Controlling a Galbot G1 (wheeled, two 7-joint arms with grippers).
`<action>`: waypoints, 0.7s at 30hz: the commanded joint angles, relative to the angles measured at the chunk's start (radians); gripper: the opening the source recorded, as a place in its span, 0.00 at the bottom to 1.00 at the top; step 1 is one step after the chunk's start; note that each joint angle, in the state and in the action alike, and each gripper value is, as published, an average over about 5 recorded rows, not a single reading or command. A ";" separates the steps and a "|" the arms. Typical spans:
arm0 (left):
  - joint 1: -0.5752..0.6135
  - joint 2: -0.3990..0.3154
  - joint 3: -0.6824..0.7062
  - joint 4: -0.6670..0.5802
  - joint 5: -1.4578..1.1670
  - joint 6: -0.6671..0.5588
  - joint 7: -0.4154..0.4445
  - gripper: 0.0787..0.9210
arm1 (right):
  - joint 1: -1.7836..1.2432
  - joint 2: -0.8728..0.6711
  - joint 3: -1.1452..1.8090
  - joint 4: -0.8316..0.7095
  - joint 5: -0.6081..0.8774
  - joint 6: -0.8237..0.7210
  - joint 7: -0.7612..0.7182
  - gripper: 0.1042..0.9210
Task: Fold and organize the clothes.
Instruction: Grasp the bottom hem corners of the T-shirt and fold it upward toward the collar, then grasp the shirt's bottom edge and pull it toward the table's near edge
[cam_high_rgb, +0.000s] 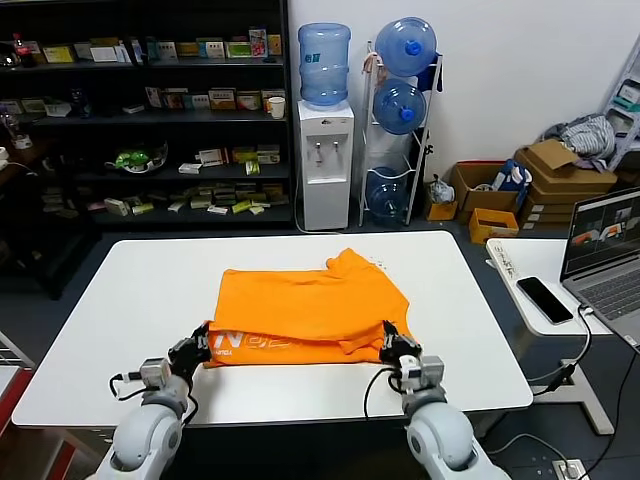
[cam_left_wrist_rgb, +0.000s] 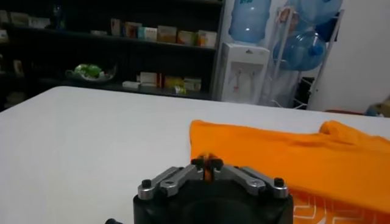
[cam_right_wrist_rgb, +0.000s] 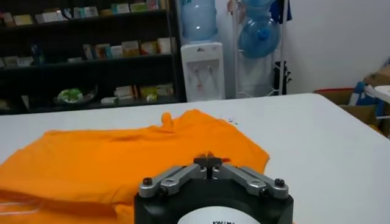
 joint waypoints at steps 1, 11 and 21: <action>-0.038 0.036 0.014 0.038 -0.008 0.013 0.019 0.22 | 0.072 -0.032 -0.038 -0.026 -0.004 -0.009 -0.023 0.27; 0.281 -0.021 -0.067 -0.176 0.098 -0.038 0.048 0.57 | -0.234 -0.119 0.111 0.108 -0.132 0.086 -0.107 0.62; 0.173 -0.093 -0.068 0.006 0.104 -0.064 0.085 0.87 | -0.204 -0.089 0.157 -0.018 -0.083 0.088 -0.151 0.87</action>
